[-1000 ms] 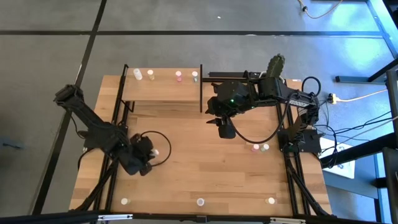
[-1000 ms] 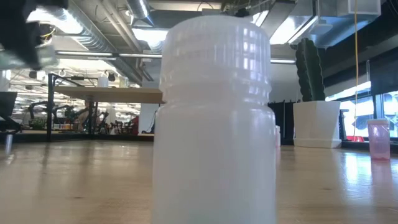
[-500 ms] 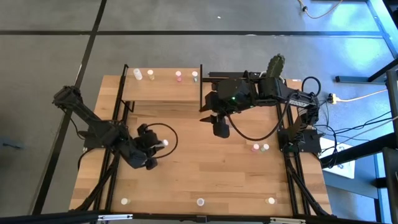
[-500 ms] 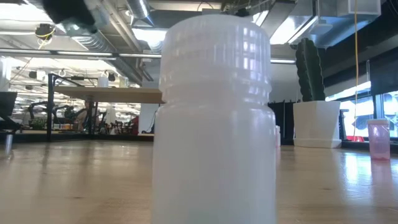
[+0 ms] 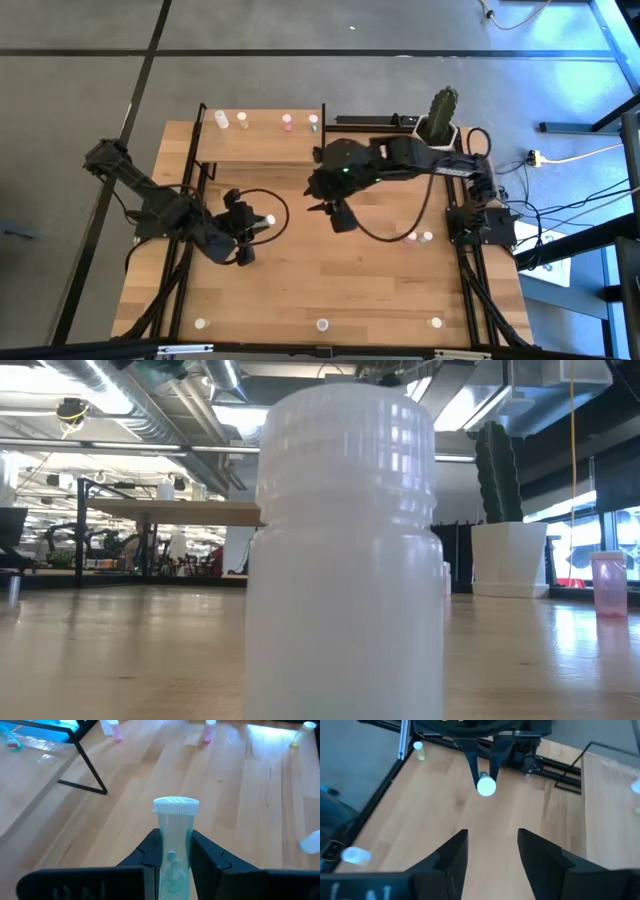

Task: Pick and place medicine bottles onto shelf by color
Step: Put the left green pill bottle on the shelf and align it with the other green pill bottle

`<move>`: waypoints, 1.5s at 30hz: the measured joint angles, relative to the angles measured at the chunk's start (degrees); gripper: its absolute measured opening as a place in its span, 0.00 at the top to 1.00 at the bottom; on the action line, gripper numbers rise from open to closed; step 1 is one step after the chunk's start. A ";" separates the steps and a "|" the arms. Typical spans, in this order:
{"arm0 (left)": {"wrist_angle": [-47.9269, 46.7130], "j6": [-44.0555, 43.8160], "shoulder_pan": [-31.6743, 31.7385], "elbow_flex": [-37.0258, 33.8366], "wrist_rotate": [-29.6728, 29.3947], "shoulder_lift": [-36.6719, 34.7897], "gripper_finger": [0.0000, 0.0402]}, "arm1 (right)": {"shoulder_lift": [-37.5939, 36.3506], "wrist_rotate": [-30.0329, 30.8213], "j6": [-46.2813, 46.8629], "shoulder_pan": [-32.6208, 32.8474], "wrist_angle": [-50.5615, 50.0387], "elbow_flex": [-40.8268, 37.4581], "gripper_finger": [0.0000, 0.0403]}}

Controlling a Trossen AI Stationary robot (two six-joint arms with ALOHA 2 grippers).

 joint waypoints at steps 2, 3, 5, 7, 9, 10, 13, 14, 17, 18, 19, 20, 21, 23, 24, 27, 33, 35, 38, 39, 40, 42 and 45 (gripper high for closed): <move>0.02 0.00 0.39 0.07 -0.02 0.00 0.84 | 1.18 0.02 -3.23 0.04 1.62 -0.04 0.57; -0.06 0.00 0.54 0.07 0.00 0.00 0.84 | 1.78 0.05 -5.03 0.06 2.70 -0.04 0.57; -0.10 0.00 0.66 0.07 -0.01 0.00 0.84 | 3.20 0.04 -7.93 0.07 3.46 -0.04 0.57; -0.09 0.00 0.66 0.07 0.00 0.00 0.84 | 4.43 0.08 -9.84 0.07 4.89 -0.07 0.57; -0.08 0.00 0.66 0.07 0.00 0.00 0.84 | 5.33 0.08 -11.84 0.07 6.05 -0.09 0.57; -0.11 0.00 0.66 0.07 0.01 0.00 0.84 | 5.74 0.06 -13.26 0.09 6.54 -0.07 0.57; -0.08 -0.02 0.66 0.07 0.00 0.00 0.84 | 7.23 0.06 -16.09 0.13 8.75 -0.07 0.57; -0.06 -0.02 0.66 0.07 0.00 0.00 0.84 | 7.88 0.05 -16.31 0.13 9.63 -0.07 0.57; 0.02 -0.05 0.66 0.07 0.00 0.00 0.84 | 9.46 0.06 -19.83 0.13 10.30 -0.07 0.57; 0.01 -0.06 0.66 0.07 0.00 0.00 0.84 | 9.99 0.03 -22.24 0.13 10.44 -0.07 0.57; 0.04 -0.06 0.66 0.07 0.00 0.00 0.84 | 10.48 0.06 -24.33 0.13 10.44 -0.07 0.57; 0.00 -0.06 0.66 0.07 0.00 0.00 0.84 | 11.16 0.04 -25.97 0.15 10.49 -0.07 0.57; 0.02 -0.10 0.66 0.07 0.00 0.00 0.84 | 11.70 0.05 -26.59 0.13 10.89 -0.07 0.57; 0.03 -0.22 0.66 0.07 0.00 0.00 0.84 | 12.61 0.04 -26.96 0.14 12.21 -0.11 0.57; 0.13 -0.27 0.66 0.07 0.00 0.00 0.84 | 12.81 0.05 -27.08 0.13 13.17 -0.11 0.57; 0.22 -0.39 0.66 0.07 0.00 0.00 0.84 | 13.45 0.04 -28.82 0.15 14.72 -0.09 0.57; 0.24 -0.44 0.66 0.07 -0.04 -0.02 0.84 | 13.95 0.03 -29.38 0.14 16.14 -0.09 0.57; 0.22 -0.44 0.66 0.07 -0.02 -0.03 0.84 | 13.95 0.02 -29.36 0.15 16.20 -0.09 0.57; 0.24 -0.46 0.66 0.07 -0.02 -0.03 0.84 | 13.98 -0.27 -29.36 0.17 16.30 -0.09 0.57; 0.22 -0.46 0.66 0.07 -0.02 -0.03 0.84 | 14.07 -0.63 -29.36 0.18 16.38 -0.09 0.57; 0.23 -0.46 0.66 0.07 0.00 -0.03 0.84 | 14.19 -0.77 -29.36 0.20 16.35 -0.09 0.57; 0.22 -0.46 0.66 0.07 -0.02 -0.03 0.84 | 14.30 -0.83 -29.36 0.28 16.33 -0.09 0.57; 0.24 -0.46 0.66 0.07 -0.02 -0.03 0.84 | 14.30 -0.90 -29.36 0.36 16.76 -0.09 0.57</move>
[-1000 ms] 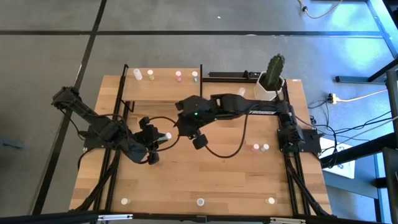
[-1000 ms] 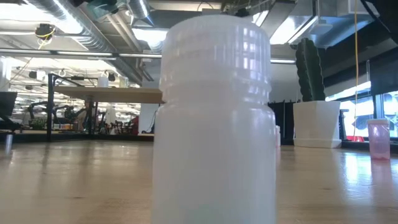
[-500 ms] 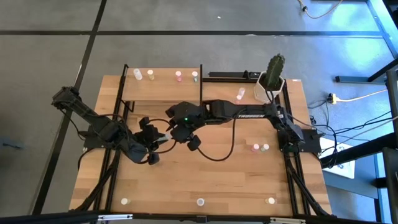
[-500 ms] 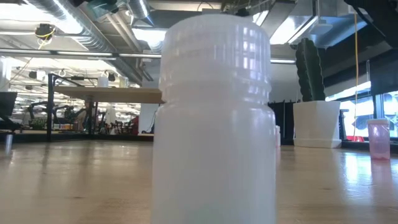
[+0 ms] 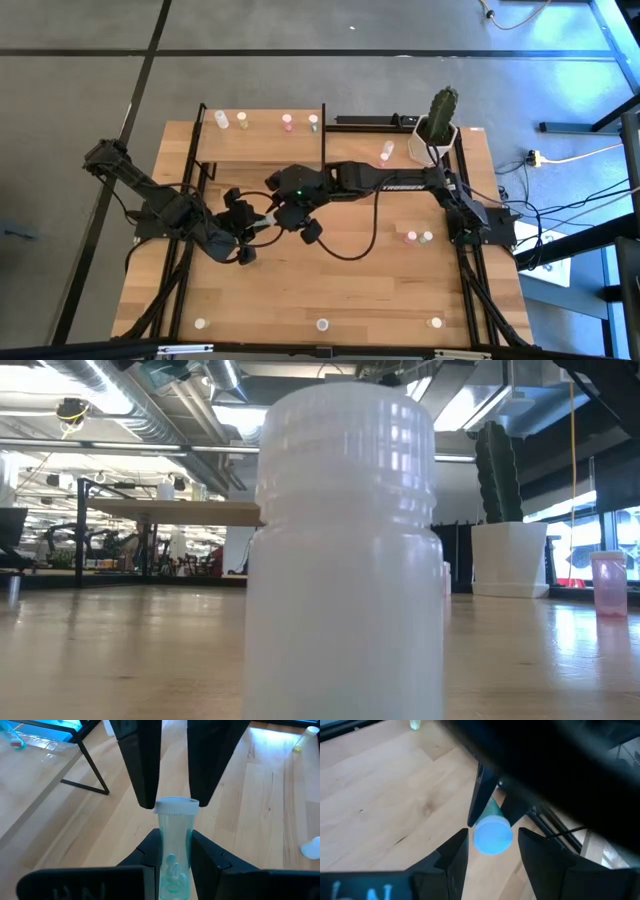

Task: Pick and place medicine bottles onto shelf by color
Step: Put the left green pill bottle on the shelf and align it with the other green pill bottle

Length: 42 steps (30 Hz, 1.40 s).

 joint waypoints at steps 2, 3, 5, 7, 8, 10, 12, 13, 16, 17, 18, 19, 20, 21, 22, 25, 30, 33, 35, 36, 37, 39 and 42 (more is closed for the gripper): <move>0.00 0.00 0.00 0.00 -0.13 0.00 0.84 | 0.00 -0.02 0.00 0.01 0.02 0.00 0.57; 0.00 0.00 0.00 0.00 -0.17 0.00 0.84 | 0.00 -0.04 0.10 0.01 0.01 0.00 0.57; 0.00 0.00 0.00 0.00 -0.20 0.00 0.84 | 0.01 -0.28 0.23 0.04 0.17 -0.08 0.57; 0.00 0.00 0.00 0.00 -0.20 0.00 0.84 | 0.26 -0.63 0.20 0.06 0.89 -0.44 0.57; -0.02 0.00 0.00 0.00 -0.20 0.00 0.84 | 0.36 -0.64 0.20 0.10 0.90 -0.51 0.57; -0.01 -0.02 -0.01 0.00 -0.18 0.00 0.84 | 0.59 -0.63 0.20 0.10 1.13 -0.57 0.57; 0.00 -0.02 -0.02 0.00 -0.20 0.00 0.84 | 0.76 -0.66 0.20 0.10 2.18 -0.55 0.57; -0.02 -0.02 0.00 0.00 -0.20 0.00 0.84 | 0.85 -0.66 0.20 0.10 2.04 -0.55 0.57; -0.02 -0.02 0.00 0.00 -0.22 0.00 0.84 | 0.98 -0.66 0.20 0.10 2.06 -0.57 0.57; 0.00 -0.02 -0.02 0.00 -0.24 0.00 0.84 | 0.98 -0.66 0.20 0.10 2.07 -0.57 0.58; -0.02 -0.02 -0.02 0.00 -0.24 0.00 0.84 | 0.98 -0.66 0.20 0.10 2.06 -0.55 0.59; -0.01 -0.02 -0.01 0.00 -0.22 0.00 0.84 | 0.98 -0.66 0.20 0.12 2.06 -0.57 0.60; -0.01 -0.02 -0.01 0.00 -0.17 0.00 0.84 | 0.98 -0.61 0.20 0.12 2.09 -0.57 0.62; 0.01 -0.02 -0.02 0.00 -0.17 0.00 0.84 | 0.98 -0.61 0.20 0.10 2.11 -0.56 0.64; 0.04 -0.02 -0.02 0.00 -0.20 0.00 0.84 | 0.98 -0.61 0.20 0.10 2.11 -0.57 0.66; 0.02 -0.04 -0.02 0.00 -0.17 0.00 0.84 | 0.98 -0.59 0.20 0.10 2.10 -0.57 0.71; 0.03 -0.04 -0.01 0.00 -0.18 0.00 0.84 | 0.98 -0.59 0.22 0.10 2.06 -0.55 0.71; 0.04 -0.03 0.00 0.00 0.00 0.00 0.84 | 0.98 -0.59 0.22 0.10 2.04 -0.57 0.69; 0.04 -0.02 0.00 0.00 -0.02 0.00 0.84 | 0.98 -0.59 0.22 0.10 2.04 -0.57 0.69; 0.04 -0.02 0.00 0.00 -0.02 0.00 0.84 | 0.98 -0.59 0.22 0.10 2.04 -0.57 0.70; 0.04 -0.04 0.14 0.00 0.01 0.00 0.83 | 0.98 -0.59 0.22 0.10 2.04 -0.57 0.70; 0.04 -0.04 0.57 0.00 0.12 0.00 0.81 | 0.98 -0.53 0.20 0.10 1.95 -0.57 0.71; 0.03 -0.03 1.29 0.00 0.48 0.00 0.79 | 0.98 -0.32 0.20 0.06 1.81 -0.59 0.70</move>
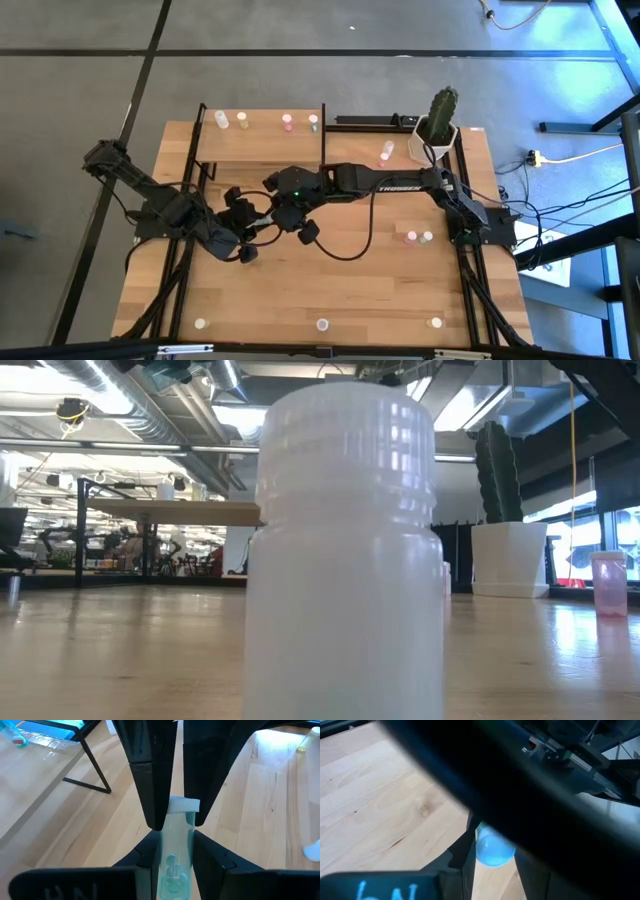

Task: Pick and place medicine bottles onto shelf by color
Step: Put the left green pill bottle on the shelf and align it with the other green pill bottle

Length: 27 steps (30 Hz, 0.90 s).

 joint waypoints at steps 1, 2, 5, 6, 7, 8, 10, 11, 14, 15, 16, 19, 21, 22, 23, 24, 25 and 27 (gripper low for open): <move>-0.01 0.01 0.23 0.00 0.11 0.00 0.79 | 0.00 0.06 0.00 0.00 -0.01 -0.01 0.70; -0.01 0.00 0.48 0.00 0.20 0.00 0.78 | 0.00 0.12 0.00 0.00 -0.04 -0.02 0.70; -0.01 0.01 0.74 0.00 0.22 0.00 0.77 | -0.02 0.15 0.00 -0.02 -0.10 -0.02 0.70; -0.01 0.00 0.74 0.00 0.24 0.00 0.77 | -0.02 0.15 0.00 -0.02 -0.07 -0.02 0.70; 0.01 0.01 0.74 0.00 0.24 0.01 0.76 | -0.02 0.13 0.00 0.00 -0.05 -0.02 0.70; -0.01 0.03 0.74 0.00 0.20 0.02 0.76 | -0.02 0.12 0.00 0.00 -0.03 -0.02 0.70; -0.01 0.02 0.74 0.00 0.19 0.02 0.75 | -0.02 0.06 0.00 -0.02 -0.02 -0.02 0.70; -0.01 0.03 0.74 0.00 0.34 0.02 0.74 | -0.02 -0.01 0.00 0.00 0.01 -0.02 0.70; 0.05 1.20 0.76 0.00 1.11 0.02 0.73 | -0.02 -0.24 0.00 0.04 0.08 -0.02 0.70; 0.06 1.40 0.75 0.00 1.22 0.04 0.73 | -0.02 -0.30 0.00 0.04 0.10 -0.02 0.70; 0.08 1.50 0.69 0.00 1.64 0.03 0.73 | -0.02 -0.40 0.00 0.04 0.10 -0.02 0.70; 0.13 1.47 0.57 0.02 1.99 0.03 0.73 | -0.02 -0.47 0.01 0.10 0.15 -0.04 0.70; 0.13 1.44 0.59 0.02 1.99 0.04 0.73 | -0.02 -0.47 0.00 0.09 0.14 -0.04 0.70; 0.10 1.46 0.59 0.02 1.99 0.02 0.73 | -0.02 -0.47 0.00 0.09 0.14 -0.04 0.70; 0.10 1.46 0.59 0.02 2.01 0.04 0.73 | -0.02 -0.47 0.00 0.09 0.14 -0.04 0.70; 0.12 1.46 0.57 0.02 2.01 0.03 0.73 | -0.02 -0.47 0.02 0.09 0.14 -0.04 0.70; 0.12 1.50 0.57 0.02 2.02 0.04 0.73 | -0.02 -0.44 0.02 0.09 0.14 -0.04 0.70; 0.10 1.58 0.57 0.02 2.05 0.04 0.73 | -0.02 -0.44 0.02 0.09 0.14 -0.04 0.70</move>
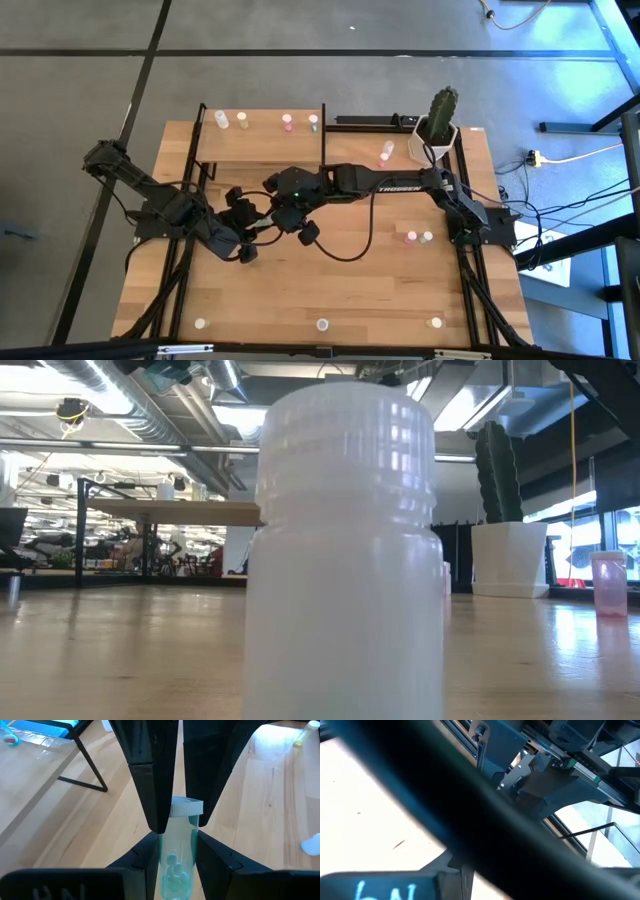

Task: Pick and place medicine bottles onto shelf by color
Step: Put the left green pill bottle on the shelf and align it with the other green pill bottle

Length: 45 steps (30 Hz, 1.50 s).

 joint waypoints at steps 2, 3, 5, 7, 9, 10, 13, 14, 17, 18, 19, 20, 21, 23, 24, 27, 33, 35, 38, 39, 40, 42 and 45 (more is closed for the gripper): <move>0.00 -0.22 0.02 0.00 0.03 -0.01 0.73 | 0.00 0.01 0.00 0.00 0.00 0.00 0.70; 0.00 -0.32 0.09 0.00 0.12 -0.02 0.73 | 0.00 0.00 0.00 0.00 0.00 0.00 0.70; -0.02 -0.36 0.22 0.00 0.17 -0.02 0.73 | 0.00 0.05 -0.02 0.00 -0.02 0.00 0.70; -0.02 -0.36 0.22 0.00 0.15 0.00 0.73 | 0.00 0.09 -0.01 -0.02 -0.02 0.00 0.70; -0.02 -0.41 0.22 0.00 0.18 -0.01 0.73 | 0.00 0.11 -0.01 0.00 -0.01 0.00 0.70; -0.04 -0.46 0.22 0.00 0.20 -0.01 0.72 | 0.00 0.11 0.00 0.00 -0.02 0.00 0.70; -0.08 -1.34 0.22 0.00 0.23 0.00 0.72 | 0.00 0.13 -0.01 -0.02 -0.02 0.00 0.70; -0.07 -1.45 0.22 0.00 0.36 0.00 0.72 | 0.00 0.13 0.00 -0.01 -0.02 0.00 0.70; -0.08 -1.42 0.24 0.00 0.95 -0.02 0.73 | 0.00 0.09 0.00 0.00 -0.04 0.00 0.70; -0.07 -1.41 0.24 0.00 1.17 -0.01 0.73 | 0.00 0.09 0.00 0.00 -0.04 0.00 0.70; -0.05 -1.39 0.24 0.02 1.22 -0.01 0.74 | 0.00 0.11 0.02 0.00 -0.04 0.00 0.70; -0.07 -1.39 0.24 0.02 1.22 -0.01 0.75 | 0.00 0.09 0.02 0.00 -0.04 0.00 0.70; -0.07 -1.37 0.24 0.02 1.23 0.00 0.76 | 0.00 0.09 0.02 0.00 -0.04 0.00 0.70; -0.07 -1.08 0.24 0.02 1.31 -0.02 0.78 | 0.00 0.11 0.02 0.00 -0.07 0.00 0.70; -0.07 -0.89 0.24 0.02 1.37 -0.02 0.79 | 0.00 0.11 0.02 0.00 -0.07 0.00 0.70; -0.08 -1.15 0.24 0.02 0.80 -0.02 0.78 | 0.00 0.17 0.02 -0.02 -0.02 0.00 0.70; -0.23 0.68 0.24 0.02 0.37 -0.02 0.70 | -0.03 0.17 0.00 -0.02 0.07 0.00 0.70; -0.35 0.73 0.24 0.02 0.29 -0.02 0.68 | -0.11 0.15 0.00 -0.02 0.07 0.00 0.70; -0.36 0.46 0.24 0.02 0.29 -0.02 0.67 | -0.13 0.15 0.09 -0.02 0.08 0.00 0.70; -0.49 0.32 0.24 0.02 0.48 -0.02 0.67 | -0.13 0.15 0.13 -0.02 0.06 0.00 0.70; -0.85 0.23 0.24 0.02 0.55 -0.02 0.67 | -0.13 0.17 0.13 -0.02 -0.06 0.00 0.70; -1.79 -0.04 0.22 0.02 0.72 -0.02 0.67 | -0.13 0.25 0.15 -0.04 -0.33 0.00 0.70; -3.86 -0.14 0.22 0.02 2.69 -0.02 0.66 | -0.13 0.39 0.19 -0.04 -1.01 0.00 0.70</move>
